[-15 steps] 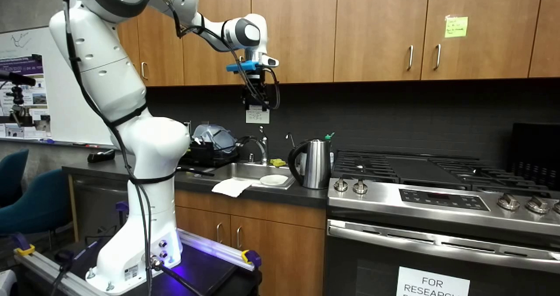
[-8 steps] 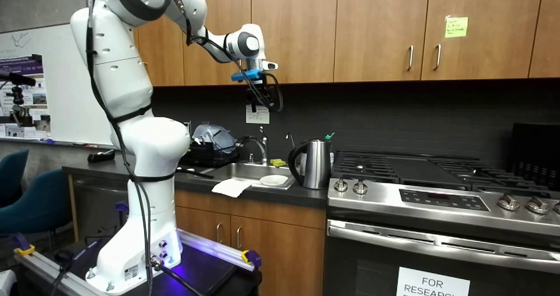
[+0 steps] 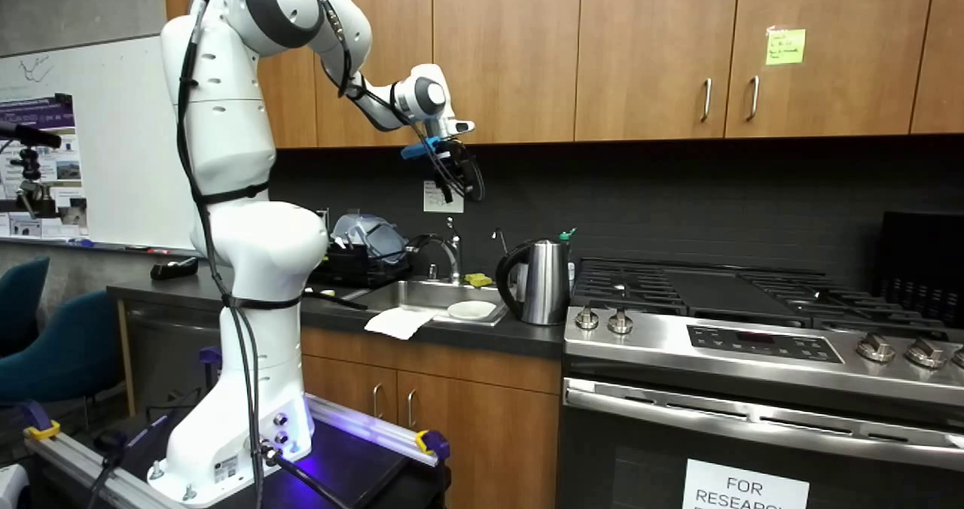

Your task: Press the button on the handle of the silver kettle

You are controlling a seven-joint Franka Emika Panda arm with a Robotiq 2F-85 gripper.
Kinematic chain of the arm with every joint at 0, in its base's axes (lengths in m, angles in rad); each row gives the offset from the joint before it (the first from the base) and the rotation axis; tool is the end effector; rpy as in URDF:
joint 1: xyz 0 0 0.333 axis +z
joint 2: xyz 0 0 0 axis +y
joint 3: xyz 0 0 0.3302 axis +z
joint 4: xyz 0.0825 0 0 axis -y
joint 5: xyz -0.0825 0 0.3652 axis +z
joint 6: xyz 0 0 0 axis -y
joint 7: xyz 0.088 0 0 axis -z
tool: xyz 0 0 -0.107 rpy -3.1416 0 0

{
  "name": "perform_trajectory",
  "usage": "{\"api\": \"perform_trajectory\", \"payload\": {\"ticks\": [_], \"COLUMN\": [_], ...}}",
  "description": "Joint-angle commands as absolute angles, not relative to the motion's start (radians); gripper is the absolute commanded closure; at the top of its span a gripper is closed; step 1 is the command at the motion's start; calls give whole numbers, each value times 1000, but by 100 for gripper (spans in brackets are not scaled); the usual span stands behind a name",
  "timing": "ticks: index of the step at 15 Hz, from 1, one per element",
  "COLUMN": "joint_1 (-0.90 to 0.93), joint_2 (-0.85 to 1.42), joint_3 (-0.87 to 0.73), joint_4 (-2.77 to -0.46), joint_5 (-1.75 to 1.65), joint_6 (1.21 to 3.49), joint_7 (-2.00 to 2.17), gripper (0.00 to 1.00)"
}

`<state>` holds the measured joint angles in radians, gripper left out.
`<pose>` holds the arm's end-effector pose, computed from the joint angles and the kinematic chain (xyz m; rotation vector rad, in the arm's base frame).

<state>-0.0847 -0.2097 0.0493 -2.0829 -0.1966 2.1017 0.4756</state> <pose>0.4948 -0.0251 0.5597 2.9109 -0.6365 0.3948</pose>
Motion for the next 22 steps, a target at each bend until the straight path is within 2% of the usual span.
{"api": "perform_trajectory", "payload": {"ticks": [1,10,11,12,14,18,22], "joint_1": [-99,-86,-88,-87,-86,-90,-106], "joint_2": [-210,-246,-244,-243,-235,-229,-222], "joint_3": [78,85,88,88,84,81,79], "joint_4": [-2106,-2322,-2342,-2357,-2384,-2401,-2392], "joint_5": [-308,-446,-464,-473,-487,-496,-536], "joint_6": [2121,2226,2242,2250,2282,2319,2331], "joint_7": [684,1031,1053,1061,1072,1066,1085], "gripper": [0,0,25,26,39,72,99]}}
